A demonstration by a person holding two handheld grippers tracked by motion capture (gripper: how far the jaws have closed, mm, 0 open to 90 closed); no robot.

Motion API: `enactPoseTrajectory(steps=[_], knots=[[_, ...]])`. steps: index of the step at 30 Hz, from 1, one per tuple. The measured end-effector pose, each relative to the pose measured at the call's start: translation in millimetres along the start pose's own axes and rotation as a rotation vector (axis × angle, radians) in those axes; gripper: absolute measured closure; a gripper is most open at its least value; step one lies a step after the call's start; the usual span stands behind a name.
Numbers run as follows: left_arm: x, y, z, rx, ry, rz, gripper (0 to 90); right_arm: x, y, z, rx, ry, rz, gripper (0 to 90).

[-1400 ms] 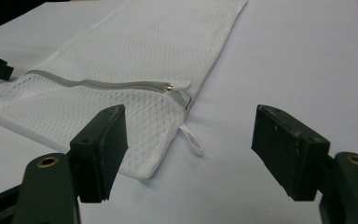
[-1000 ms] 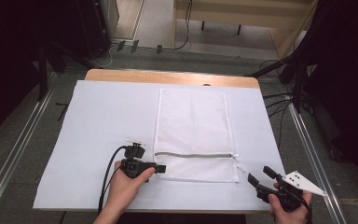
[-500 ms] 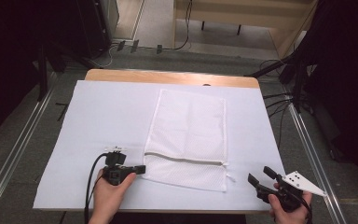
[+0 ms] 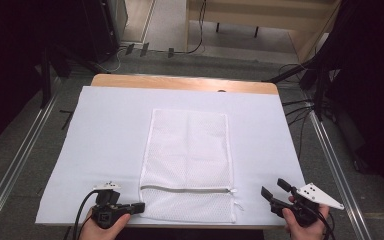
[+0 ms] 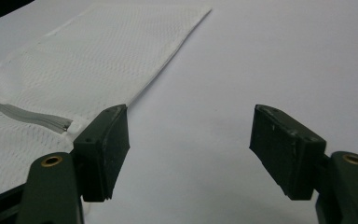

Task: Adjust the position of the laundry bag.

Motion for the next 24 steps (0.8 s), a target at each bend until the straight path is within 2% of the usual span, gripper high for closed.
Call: enactPoseTrajectory(steps=[1, 2, 4, 6, 8, 9, 10, 13, 14, 16, 18, 21, 23, 24], knots=[[1.2, 4.0, 1.8, 0.019, 0.002, -0.017, 79.9, -0.7, 0.1, -0.4, -0.001, 0.001, -0.001, 29.2], [1.2, 11.4, 4.5, 0.062, 0.015, -0.019, 67.8, -1.3, 0.1, -0.8, -0.002, 0.0, -0.002, 29.2], [-3.1, 33.3, 10.7, 0.171, 0.028, 0.004, 47.6, -1.6, 0.3, -2.1, -0.001, 0.001, 0.004, 29.2], [-9.3, 59.7, 13.7, 0.264, 0.072, 0.034, 41.2, -2.8, 0.6, -3.3, -0.004, 0.002, 0.0, 29.2], [-16.1, 87.0, 8.1, 0.28, 0.104, 0.065, 44.7, -3.5, 0.9, -4.0, -0.005, 0.001, 0.006, 29.2], [-19.8, 106.7, -1.7, 0.269, 0.122, 0.072, 44.9, -3.8, 1.0, -4.0, -0.005, 0.001, 0.007, 29.2], [-22.5, 118.8, -9.0, 0.255, 0.13, 0.075, 46.6, -4.1, 0.9, -3.9, -0.006, 0.002, 0.005, 29.2], [-29.4, 148.8, -28.7, 0.231, 0.132, 0.091, 47.8, -2.7, 0.4, -3.4, -0.006, 0.002, 0.006, 29.2], [-31.2, 155.9, -33.5, 0.233, 0.145, 0.097, 49.4, -1.4, 0.0, -2.9, -0.007, -0.001, 0.004, 29.2], [-37.4, 173.3, -43.5, 0.249, 0.205, 0.104, 49.6, 0.2, -0.5, -2.3, -0.007, -0.003, 0.0, 29.2], [-43.5, 187.0, -51.3, 0.276, 0.221, 0.149, 50.1, 2.0, -1.0, -1.4, -0.006, -0.003, -0.001, 29.2], [-43.9, 199.7, -61.8, 0.266, 0.263, 0.137, 51.5, 4.5, -1.6, -0.2, -0.006, -0.004, -0.001, 29.3], [-43.9, 202.0, -68.0, 0.264, 0.268, 0.138, 52.6, 5.2, -1.8, -0.1, -0.006, -0.005, -0.008, 29.3], [-42.5, 203.1, -68.5, 0.256, 0.295, 0.132, 54.3, 5.5, -1.9, -0.1, -0.006, -0.005, -0.008, 29.2]])
Point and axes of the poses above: each handheld gripper's, and its own axes: z roughly backward along the jaws, y roughly out of its top, x roughly to its right, the point moved 2 cm from there along -z, roughly forward along the jaws, and after that the axes turned 8 degrees about z, right-handed, at the moved point
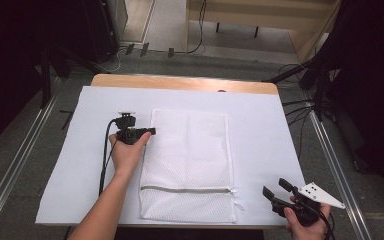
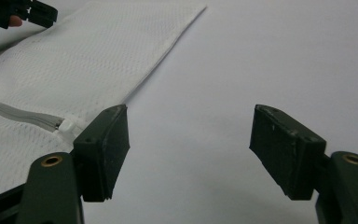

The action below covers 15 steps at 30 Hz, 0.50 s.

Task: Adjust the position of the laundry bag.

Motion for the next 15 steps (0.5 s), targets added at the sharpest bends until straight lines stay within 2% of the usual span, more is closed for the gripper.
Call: enactPoseTrajectory(steps=[2, 5, 8, 10, 11, 13, 15], knots=[[5.6, -0.9, -1.1, -0.012, 0.041, -0.059, 59.7, 0.5, -0.1, -0.1, 0.001, 0.002, 0.003, 29.2], [19.1, -7.0, -4.0, -0.025, 0.115, -0.19, 62.1, 0.2, -0.5, -1.0, -0.004, 0.002, 0.002, 29.2], [26.3, -9.5, -5.5, -0.036, 0.183, -0.266, 69.2, -1.4, -0.5, -2.4, -0.009, 0.006, 0.003, 29.2], [28.6, -11.1, -6.3, -0.031, 0.214, -0.312, 76.4, -3.0, -0.3, -3.3, -0.01, 0.006, 0.009, 29.2], [28.8, -11.4, -6.1, -0.036, 0.212, -0.33, 79.8, -3.7, -0.2, -3.7, -0.012, 0.004, 0.015, 29.2], [28.9, -11.1, -5.3, -0.056, 0.187, -0.329, 89.9, -5.3, -0.3, -4.1, -0.013, 0.008, 0.013, 29.2], [28.6, -10.0, -5.1, -0.064, 0.181, -0.337, 90.0, -5.6, -0.5, -4.4, -0.017, 0.005, 0.016, 29.1]])
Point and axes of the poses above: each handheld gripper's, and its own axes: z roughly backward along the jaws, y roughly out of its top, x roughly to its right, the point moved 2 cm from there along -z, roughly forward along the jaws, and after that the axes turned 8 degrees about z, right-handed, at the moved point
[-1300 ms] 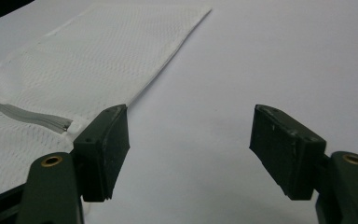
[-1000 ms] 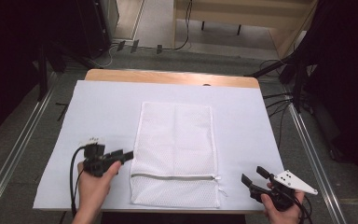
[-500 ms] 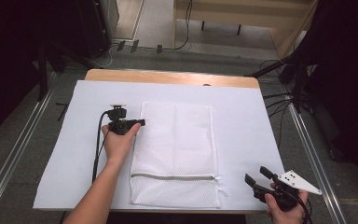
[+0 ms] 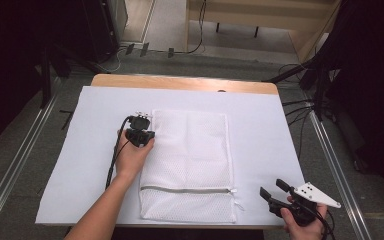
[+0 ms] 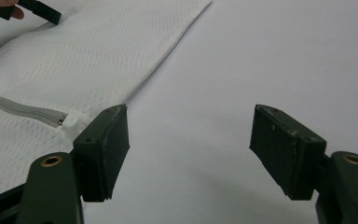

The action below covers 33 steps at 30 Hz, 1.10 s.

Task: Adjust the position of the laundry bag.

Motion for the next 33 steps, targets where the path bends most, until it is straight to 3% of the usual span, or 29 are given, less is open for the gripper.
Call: enactPoseTrajectory(steps=[1, 4, 8, 10, 11, 13, 16, 18, 19, 21, 22, 24, 26, 28, 33], knots=[[-1.7, 0.9, 0.1, -0.001, -0.004, 0.001, 90.0, 0.1, -0.1, -0.1, 0.0, 0.0, 0.0, 29.1], [-10.5, 4.4, 2.0, 0.021, -0.016, 0.056, 90.0, 0.9, -0.4, 0.0, 0.0, 0.0, -0.002, 29.2], [-17.8, 5.3, 0.3, 0.015, -0.03, 0.078, 89.4, 1.9, -1.0, 0.3, -0.001, -0.003, 0.001, 29.2], [-17.7, 4.3, 3.9, 0.045, -0.042, 0.071, 62.2, 1.5, -0.7, 0.4, 0.001, 0.0, -0.001, 29.1], [-17.8, 3.1, 7.7, 0.06, -0.058, 0.067, 54.0, 0.8, -0.4, 0.4, 0.004, 0.004, -0.003, 29.0], [-16.8, -1.7, 19.2, 0.11, -0.102, 0.084, 47.4, -0.9, -0.1, 0.5, 0.003, 0.005, -0.001, 28.5], [-12.6, -16.9, 40.2, 0.186, -0.159, 0.099, 42.3, -6.0, 2.1, -0.2, -0.014, -0.032, 0.001, 29.6], [-8.1, -31.0, 52.8, 0.209, -0.202, 0.099, 38.7, -9.0, 3.6, -2.1, -0.028, -0.062, -0.007, 30.3], [-5.6, -41.0, 59.0, 0.23, -0.223, 0.085, 36.4, -10.7, 4.1, -3.1, -0.034, -0.059, -0.016, 30.7], [-2.3, -55.4, 66.3, 0.252, -0.238, 0.075, 32.7, -15.0, 3.8, -6.9, -0.05, -0.051, -0.007, 32.3], [-2.0, -63.4, 70.9, 0.287, -0.233, 0.071, 32.9, -16.6, 3.6, -8.1, -0.054, -0.045, -0.003, 34.4], [-3.8, -77.5, 77.7, 0.332, -0.237, 0.098, 32.4, -20.7, 2.7, -10.7, -0.058, -0.015, 0.008, 37.1], [-3.9, -85.4, 78.3, 0.308, -0.239, 0.069, 30.5, -25.9, 1.9, -12.3, -0.052, -0.019, 0.034, 40.6], [-3.0, -89.3, 80.9, 0.306, -0.222, 0.033, 28.3, -29.6, 1.8, -12.8, -0.04, 0.001, 0.016, 42.8], [1.4, -91.2, 85.5, 0.32, -0.259, 0.038, 29.2, -34.9, 1.7, -15.5, -0.046, 0.008, 0.021, 43.4]])
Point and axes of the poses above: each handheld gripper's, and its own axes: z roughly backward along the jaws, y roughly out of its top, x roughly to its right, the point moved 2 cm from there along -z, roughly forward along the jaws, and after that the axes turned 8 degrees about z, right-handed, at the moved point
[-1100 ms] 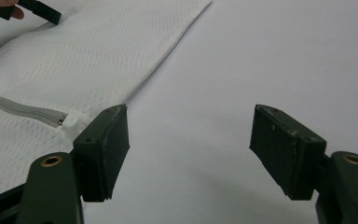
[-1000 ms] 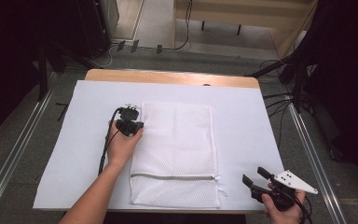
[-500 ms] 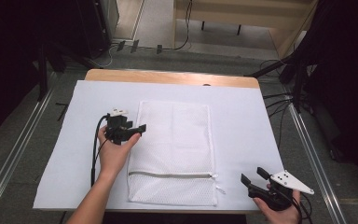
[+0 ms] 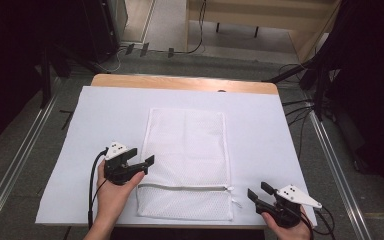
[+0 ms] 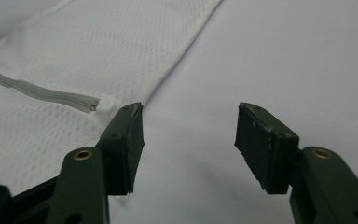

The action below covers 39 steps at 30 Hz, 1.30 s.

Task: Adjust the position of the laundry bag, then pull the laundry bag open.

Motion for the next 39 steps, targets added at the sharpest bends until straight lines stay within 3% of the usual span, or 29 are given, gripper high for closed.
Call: enactPoseTrajectory(steps=[2, 4, 9, 12, 15, 21, 24, 29, 39], knots=[[5.8, -0.8, -0.4, -0.008, -0.021, -0.005, 30.1, -1.7, 1.2, -1.5, 0.006, 0.019, -0.008, 46.7], [13.8, -1.8, -0.6, -0.009, -0.051, -0.013, 36.3, -5.5, 0.9, -4.3, -0.031, 0.05, -0.005, 47.9], [27.7, -2.8, -1.5, -0.025, -0.104, -0.012, 40.8, -17.6, -1.8, -13.4, -0.093, 0.113, 0.023, 50.3], [35.0, -5.0, -3.8, -0.037, -0.121, -0.016, 43.1, -20.3, -1.4, -17.0, -0.095, 0.144, 0.0, 55.2], [42.6, -7.3, -7.7, -0.052, -0.143, -0.024, 44.8, -20.3, -2.3, -20.2, -0.1, 0.167, -0.052, 57.2], [59.4, -15.0, -14.6, -0.088, -0.19, -0.047, 48.0, -24.8, -2.9, -22.3, -0.12, 0.147, -0.089, 56.6], [65.3, -18.8, -16.8, -0.105, -0.204, -0.056, 48.4, -26.9, -2.6, -25.3, -0.131, 0.129, -0.077, 55.7], [72.5, -21.9, -18.1, -0.118, -0.222, -0.065, 49.0, -35.7, -1.8, -33.0, -0.144, 0.165, -0.063, 52.9], [82.6, -25.9, -23.1, -0.142, -0.252, -0.076, 49.6, -51.8, -1.5, -39.1, -0.147, 0.122, -0.007, 46.5]])
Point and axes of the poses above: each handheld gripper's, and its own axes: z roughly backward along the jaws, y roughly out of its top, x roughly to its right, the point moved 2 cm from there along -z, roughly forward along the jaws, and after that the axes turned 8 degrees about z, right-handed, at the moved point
